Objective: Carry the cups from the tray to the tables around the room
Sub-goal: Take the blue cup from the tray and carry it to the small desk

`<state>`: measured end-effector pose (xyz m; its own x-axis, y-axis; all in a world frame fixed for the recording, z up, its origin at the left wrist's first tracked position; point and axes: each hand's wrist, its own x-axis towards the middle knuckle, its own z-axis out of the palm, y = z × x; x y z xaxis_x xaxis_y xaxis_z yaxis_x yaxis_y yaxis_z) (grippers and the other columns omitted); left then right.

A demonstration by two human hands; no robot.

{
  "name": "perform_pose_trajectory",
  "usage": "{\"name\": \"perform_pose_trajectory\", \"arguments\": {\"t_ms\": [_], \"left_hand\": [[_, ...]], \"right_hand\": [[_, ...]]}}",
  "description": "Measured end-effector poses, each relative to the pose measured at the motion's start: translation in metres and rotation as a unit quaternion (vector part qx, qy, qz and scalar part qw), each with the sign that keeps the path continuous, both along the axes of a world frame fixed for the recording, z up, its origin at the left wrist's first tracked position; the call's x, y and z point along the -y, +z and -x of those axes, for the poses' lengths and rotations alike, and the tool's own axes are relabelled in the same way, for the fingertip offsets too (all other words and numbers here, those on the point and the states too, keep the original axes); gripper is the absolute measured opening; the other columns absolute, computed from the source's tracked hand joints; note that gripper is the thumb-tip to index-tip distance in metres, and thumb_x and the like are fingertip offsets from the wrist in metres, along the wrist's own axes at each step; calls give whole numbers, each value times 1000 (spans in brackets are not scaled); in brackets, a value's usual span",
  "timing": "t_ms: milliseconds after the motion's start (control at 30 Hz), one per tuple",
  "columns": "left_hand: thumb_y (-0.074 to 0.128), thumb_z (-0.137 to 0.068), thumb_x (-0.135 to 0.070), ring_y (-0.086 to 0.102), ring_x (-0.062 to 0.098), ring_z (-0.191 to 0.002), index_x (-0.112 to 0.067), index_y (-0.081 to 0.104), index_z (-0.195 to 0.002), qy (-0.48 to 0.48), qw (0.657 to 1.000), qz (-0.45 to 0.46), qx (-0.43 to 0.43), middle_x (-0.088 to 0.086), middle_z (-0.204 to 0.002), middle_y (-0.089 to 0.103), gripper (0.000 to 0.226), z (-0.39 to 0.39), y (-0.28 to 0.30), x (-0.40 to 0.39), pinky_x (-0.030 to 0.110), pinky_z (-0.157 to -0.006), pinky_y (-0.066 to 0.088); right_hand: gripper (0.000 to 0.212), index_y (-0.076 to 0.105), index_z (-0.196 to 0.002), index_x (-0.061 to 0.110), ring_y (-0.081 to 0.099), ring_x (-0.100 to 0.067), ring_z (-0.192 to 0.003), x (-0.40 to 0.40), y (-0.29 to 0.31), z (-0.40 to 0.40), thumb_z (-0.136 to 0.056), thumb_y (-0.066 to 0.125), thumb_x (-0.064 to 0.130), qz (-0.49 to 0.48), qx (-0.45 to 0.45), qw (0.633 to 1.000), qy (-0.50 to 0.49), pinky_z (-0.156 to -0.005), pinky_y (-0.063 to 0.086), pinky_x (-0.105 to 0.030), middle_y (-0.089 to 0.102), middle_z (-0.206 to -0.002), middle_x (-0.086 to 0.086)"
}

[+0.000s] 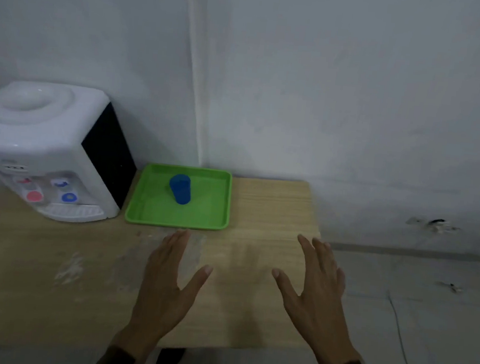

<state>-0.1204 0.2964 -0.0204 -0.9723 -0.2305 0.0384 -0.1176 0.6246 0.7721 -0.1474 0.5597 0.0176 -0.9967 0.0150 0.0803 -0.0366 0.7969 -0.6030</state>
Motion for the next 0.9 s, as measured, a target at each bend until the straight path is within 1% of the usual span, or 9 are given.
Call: {"name": "perform_pose_trajectory", "arguments": {"t_ms": [100,200,300,367,467,533,600,700,900], "left_hand": [[42,-94,-84,1,11,-166,-30,17,-172,-13,998,63,9,-7,-180,9,98,33,-26,59,43,-134,3],[20,-89,-93,-23,11,-164,-37,-5,-171,-10,993,112,23,-8,-179,-17,103,71,-55,116,47,-132,-10],[15,-89,-95,-31,16,-162,-43,-16,-168,-9,990,133,42,-5,-178,-27,100,107,-88,161,53,-131,-12],[16,-91,-93,-27,22,-164,-41,-13,-169,-12,985,160,54,0,-178,-25,98,131,-114,186,59,-132,-6],[21,-96,-86,-15,32,-167,-31,5,-173,-34,979,191,66,9,-181,-12,95,166,-152,212,65,-131,4],[25,-97,-83,-12,33,-167,-29,11,-173,-57,974,203,84,13,-181,-6,94,188,-174,223,66,-130,6],[22,-96,-84,-12,33,-167,-28,12,-173,-63,969,214,105,14,-181,-6,95,205,-193,232,65,-131,1],[24,-95,-85,-5,34,-167,-26,18,-172,-54,968,214,121,16,-181,-3,98,223,-214,241,57,-131,-9],[40,-93,-82,4,36,-167,-26,27,-171,-36,968,231,91,19,-180,7,97,234,-237,243,61,-130,-11]], "right_hand": [[68,30,-156,32,8,-16,-158,57,-13,27,-96,56,53,12,-1,1000,6,-125,12,-56,27,-166,0],[69,32,-156,28,14,-17,-158,117,-28,55,-96,59,50,26,5,1000,13,-124,18,-57,32,-164,-2],[71,32,-157,24,18,-19,-157,170,-45,79,-96,63,45,23,21,999,25,-122,23,-58,34,-163,-3],[72,32,-157,22,19,-19,-156,197,-59,92,-96,63,45,22,27,999,32,-121,26,-59,34,-163,-4],[72,32,-157,22,24,-20,-155,227,-80,111,-97,57,54,25,37,998,34,-120,30,-57,36,-162,-4],[74,31,-157,22,27,-20,-154,241,-93,126,-96,54,58,26,44,998,34,-120,32,-54,38,-161,-3],[78,28,-158,23,28,-19,-153,253,-105,143,-95,54,61,35,59,997,37,-120,33,-52,36,-162,-1],[87,24,-160,19,31,-20,-153,272,-123,175,-92,65,55,60,79,994,39,-118,36,-53,33,-164,-2],[105,17,-161,19,25,-17,-154,314,-160,243,-82,72,60,72,107,991,33,-123,30,-49,23,-169,0]]}}
